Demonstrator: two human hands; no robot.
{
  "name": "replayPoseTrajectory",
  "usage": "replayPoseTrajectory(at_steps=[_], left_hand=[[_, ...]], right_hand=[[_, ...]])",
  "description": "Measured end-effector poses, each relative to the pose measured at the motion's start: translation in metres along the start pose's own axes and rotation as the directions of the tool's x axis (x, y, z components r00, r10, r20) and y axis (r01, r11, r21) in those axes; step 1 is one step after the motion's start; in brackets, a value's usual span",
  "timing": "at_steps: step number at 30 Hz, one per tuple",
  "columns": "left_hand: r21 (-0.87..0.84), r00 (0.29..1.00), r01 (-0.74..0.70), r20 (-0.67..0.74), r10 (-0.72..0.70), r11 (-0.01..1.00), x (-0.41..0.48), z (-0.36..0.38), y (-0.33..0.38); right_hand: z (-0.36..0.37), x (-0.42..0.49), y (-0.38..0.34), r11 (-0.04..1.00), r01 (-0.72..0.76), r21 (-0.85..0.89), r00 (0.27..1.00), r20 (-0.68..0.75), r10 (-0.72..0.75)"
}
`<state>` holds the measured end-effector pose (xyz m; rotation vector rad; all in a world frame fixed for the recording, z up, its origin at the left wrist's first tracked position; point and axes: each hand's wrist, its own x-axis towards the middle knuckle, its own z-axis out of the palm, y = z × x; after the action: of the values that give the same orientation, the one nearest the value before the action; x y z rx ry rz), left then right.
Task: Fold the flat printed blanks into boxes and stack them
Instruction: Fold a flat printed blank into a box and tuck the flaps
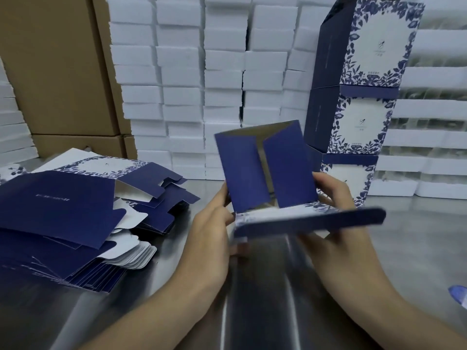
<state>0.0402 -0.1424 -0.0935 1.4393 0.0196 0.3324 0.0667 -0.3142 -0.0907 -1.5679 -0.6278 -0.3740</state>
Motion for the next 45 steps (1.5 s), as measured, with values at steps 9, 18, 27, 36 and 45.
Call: replayPoseTrajectory(at_steps=[9, 18, 27, 36, 45], left_hand=[[0.181, 0.988, -0.139, -0.035, 0.147, 0.974, -0.013, -0.001, 0.001], [0.166, 0.936, -0.281, -0.169, 0.308, 0.945, -0.017, 0.000, 0.003], [0.288, 0.853, -0.375, -0.264, 0.450, 0.881, -0.015, -0.004, 0.000], [0.620, 0.821, -0.474, 0.055, 0.568, 0.626, -0.025, -0.001, -0.004], [0.575, 0.728, -0.603, 0.116, 0.675, 0.552, -0.025, 0.001, -0.008]], right_hand=[[0.001, -0.005, 0.019, 0.996, 0.018, -0.087, 0.993, -0.116, -0.028], [0.001, -0.006, 0.014, 0.988, 0.089, -0.128, 0.969, -0.218, -0.116], [0.001, -0.011, 0.007, 0.904, 0.249, -0.347, 0.941, -0.132, -0.310], [0.000, -0.012, 0.013, 0.857, 0.180, -0.482, 0.961, -0.098, -0.258], [0.005, -0.011, 0.007, 0.816, 0.380, -0.435, 0.903, -0.019, -0.430]])
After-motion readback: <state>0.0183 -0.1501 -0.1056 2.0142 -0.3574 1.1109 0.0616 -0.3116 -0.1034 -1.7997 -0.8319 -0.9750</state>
